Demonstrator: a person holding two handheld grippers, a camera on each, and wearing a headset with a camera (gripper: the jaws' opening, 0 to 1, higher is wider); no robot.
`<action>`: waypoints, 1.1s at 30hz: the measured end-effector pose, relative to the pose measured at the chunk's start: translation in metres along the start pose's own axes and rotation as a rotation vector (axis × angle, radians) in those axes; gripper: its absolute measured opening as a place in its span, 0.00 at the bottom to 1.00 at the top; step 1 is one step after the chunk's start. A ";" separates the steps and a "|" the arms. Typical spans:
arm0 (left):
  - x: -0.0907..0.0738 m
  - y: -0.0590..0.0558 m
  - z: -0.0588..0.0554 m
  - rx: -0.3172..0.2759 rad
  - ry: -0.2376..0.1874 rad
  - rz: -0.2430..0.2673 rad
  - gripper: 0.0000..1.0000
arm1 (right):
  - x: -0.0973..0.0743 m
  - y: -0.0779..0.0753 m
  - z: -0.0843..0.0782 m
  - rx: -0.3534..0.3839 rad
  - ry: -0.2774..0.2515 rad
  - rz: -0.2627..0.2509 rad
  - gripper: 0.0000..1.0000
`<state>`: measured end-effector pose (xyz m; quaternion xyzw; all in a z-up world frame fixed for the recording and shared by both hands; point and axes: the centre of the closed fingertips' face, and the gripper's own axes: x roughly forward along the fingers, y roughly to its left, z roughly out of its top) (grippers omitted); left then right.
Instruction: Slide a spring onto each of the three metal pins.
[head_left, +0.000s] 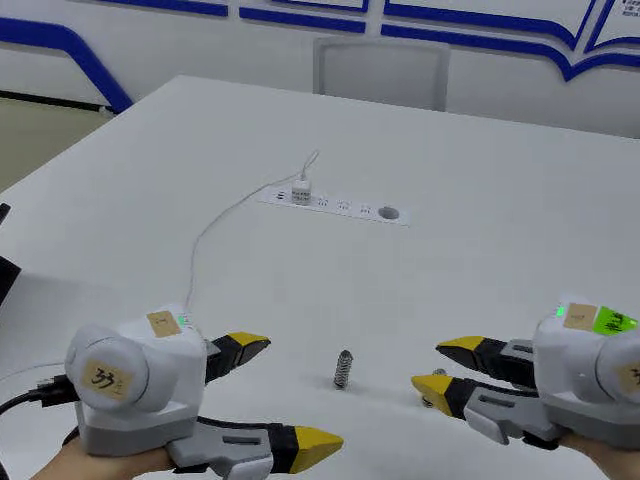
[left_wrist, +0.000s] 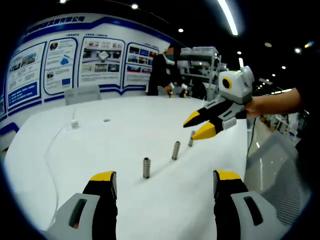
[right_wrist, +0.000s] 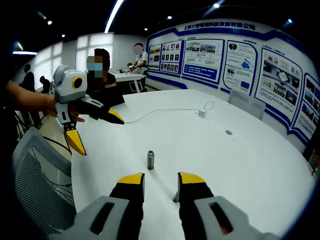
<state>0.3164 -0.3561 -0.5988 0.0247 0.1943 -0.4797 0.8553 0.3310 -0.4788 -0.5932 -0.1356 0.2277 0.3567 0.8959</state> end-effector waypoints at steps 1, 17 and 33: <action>0.000 0.000 0.000 -0.001 -0.002 0.000 0.81 | -0.006 -0.002 -0.004 0.011 -0.004 -0.010 0.28; -0.001 -0.010 -0.002 0.013 0.018 -0.014 0.81 | -0.065 -0.032 -0.034 0.179 -0.078 -0.176 0.32; 0.001 -0.017 -0.009 -0.003 0.045 -0.019 0.91 | -0.124 -0.055 -0.054 0.319 -0.170 -0.354 0.48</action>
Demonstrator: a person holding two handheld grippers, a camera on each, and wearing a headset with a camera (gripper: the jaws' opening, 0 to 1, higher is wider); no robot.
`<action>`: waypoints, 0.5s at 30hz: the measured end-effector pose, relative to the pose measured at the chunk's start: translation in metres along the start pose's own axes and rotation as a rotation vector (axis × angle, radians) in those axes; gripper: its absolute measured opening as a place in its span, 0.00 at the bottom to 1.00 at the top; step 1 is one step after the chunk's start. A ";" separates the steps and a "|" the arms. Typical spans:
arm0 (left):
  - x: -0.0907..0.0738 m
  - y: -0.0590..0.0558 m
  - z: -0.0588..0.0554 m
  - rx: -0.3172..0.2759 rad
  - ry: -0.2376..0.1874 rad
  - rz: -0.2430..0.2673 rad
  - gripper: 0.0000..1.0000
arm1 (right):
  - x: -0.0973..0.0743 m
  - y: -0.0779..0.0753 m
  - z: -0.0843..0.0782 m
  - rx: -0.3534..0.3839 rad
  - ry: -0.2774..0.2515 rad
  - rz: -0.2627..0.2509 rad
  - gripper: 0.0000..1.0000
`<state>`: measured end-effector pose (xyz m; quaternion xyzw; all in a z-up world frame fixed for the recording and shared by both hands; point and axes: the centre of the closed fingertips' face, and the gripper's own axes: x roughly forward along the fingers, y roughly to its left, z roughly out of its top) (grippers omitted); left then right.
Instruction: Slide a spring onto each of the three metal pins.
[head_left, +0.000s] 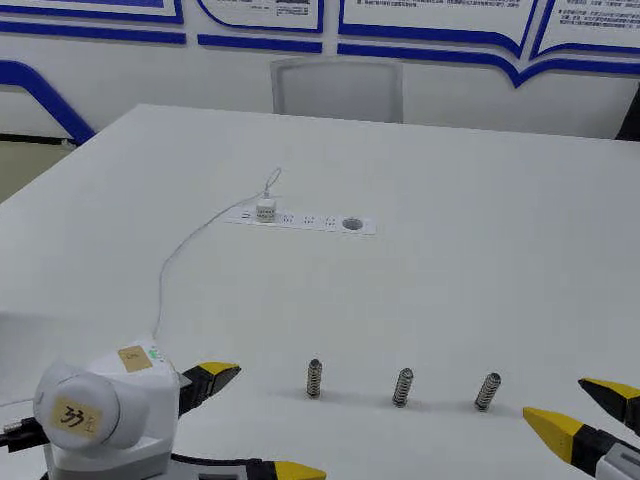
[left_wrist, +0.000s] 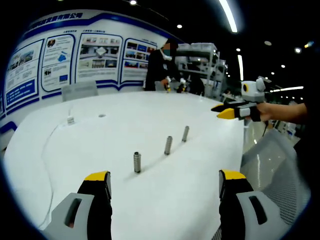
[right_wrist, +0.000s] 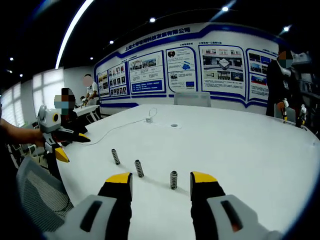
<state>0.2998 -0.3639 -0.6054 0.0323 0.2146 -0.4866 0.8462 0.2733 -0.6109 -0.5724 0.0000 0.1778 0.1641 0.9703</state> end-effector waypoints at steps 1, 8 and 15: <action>0.000 0.000 0.000 0.000 0.001 0.001 0.91 | -0.002 -0.001 -0.001 0.005 0.000 -0.004 0.49; -0.001 0.002 -0.002 -0.012 0.006 0.008 0.95 | -0.007 0.003 -0.016 0.009 0.039 -0.026 0.62; -0.002 0.001 -0.004 -0.014 0.012 0.006 0.97 | -0.007 0.003 -0.019 0.001 0.048 -0.052 0.78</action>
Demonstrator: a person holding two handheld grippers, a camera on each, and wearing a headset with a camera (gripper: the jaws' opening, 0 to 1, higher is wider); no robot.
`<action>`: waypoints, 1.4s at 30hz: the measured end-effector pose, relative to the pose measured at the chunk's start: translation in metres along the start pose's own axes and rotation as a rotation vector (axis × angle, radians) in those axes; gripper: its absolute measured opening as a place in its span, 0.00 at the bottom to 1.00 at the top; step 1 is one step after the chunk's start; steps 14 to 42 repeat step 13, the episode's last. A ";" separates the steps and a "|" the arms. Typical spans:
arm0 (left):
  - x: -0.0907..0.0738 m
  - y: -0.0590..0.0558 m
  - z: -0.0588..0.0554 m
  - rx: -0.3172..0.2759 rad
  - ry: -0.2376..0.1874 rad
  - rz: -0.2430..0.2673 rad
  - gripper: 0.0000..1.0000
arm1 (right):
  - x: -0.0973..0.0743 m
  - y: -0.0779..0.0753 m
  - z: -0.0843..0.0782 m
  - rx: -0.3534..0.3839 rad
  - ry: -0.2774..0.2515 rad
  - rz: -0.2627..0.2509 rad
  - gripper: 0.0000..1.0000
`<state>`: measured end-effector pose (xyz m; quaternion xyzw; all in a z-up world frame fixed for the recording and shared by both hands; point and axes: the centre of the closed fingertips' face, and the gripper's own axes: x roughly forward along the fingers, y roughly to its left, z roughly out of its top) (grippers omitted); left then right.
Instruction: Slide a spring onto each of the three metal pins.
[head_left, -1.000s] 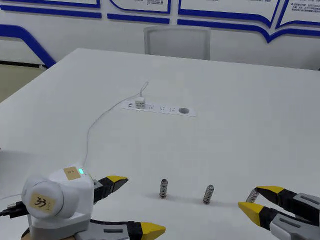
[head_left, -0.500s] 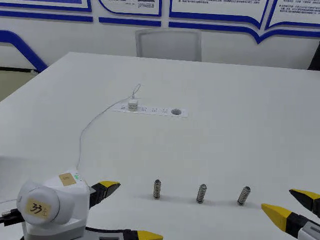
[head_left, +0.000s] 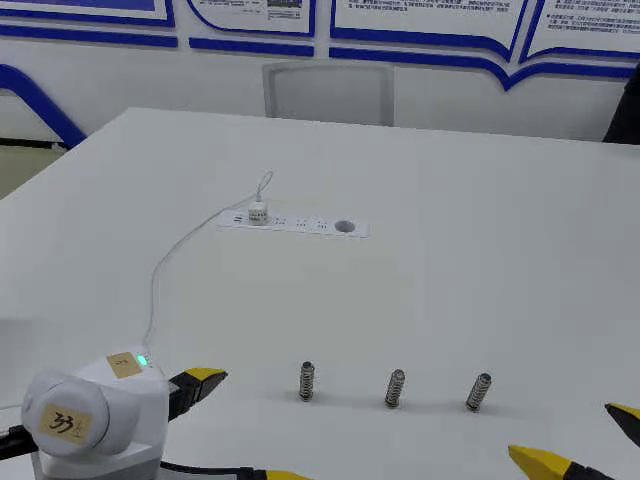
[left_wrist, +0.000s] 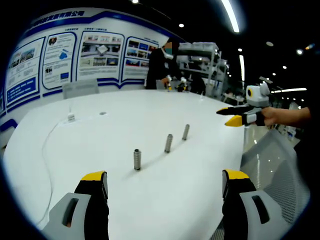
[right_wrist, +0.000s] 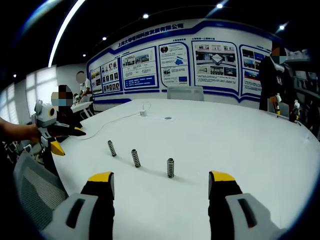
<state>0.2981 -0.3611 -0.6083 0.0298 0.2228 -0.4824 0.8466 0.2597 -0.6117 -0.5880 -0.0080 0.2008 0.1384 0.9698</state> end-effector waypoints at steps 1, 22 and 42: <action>0.000 0.000 -0.001 0.000 0.002 0.000 0.97 | 0.000 0.001 0.000 -0.012 0.005 0.003 0.79; -0.001 0.003 -0.003 -0.009 0.007 0.012 0.98 | -0.004 -0.001 -0.004 0.008 0.011 -0.014 0.85; -0.001 0.003 -0.003 -0.009 0.007 0.012 0.98 | -0.004 -0.001 -0.004 0.008 0.011 -0.014 0.85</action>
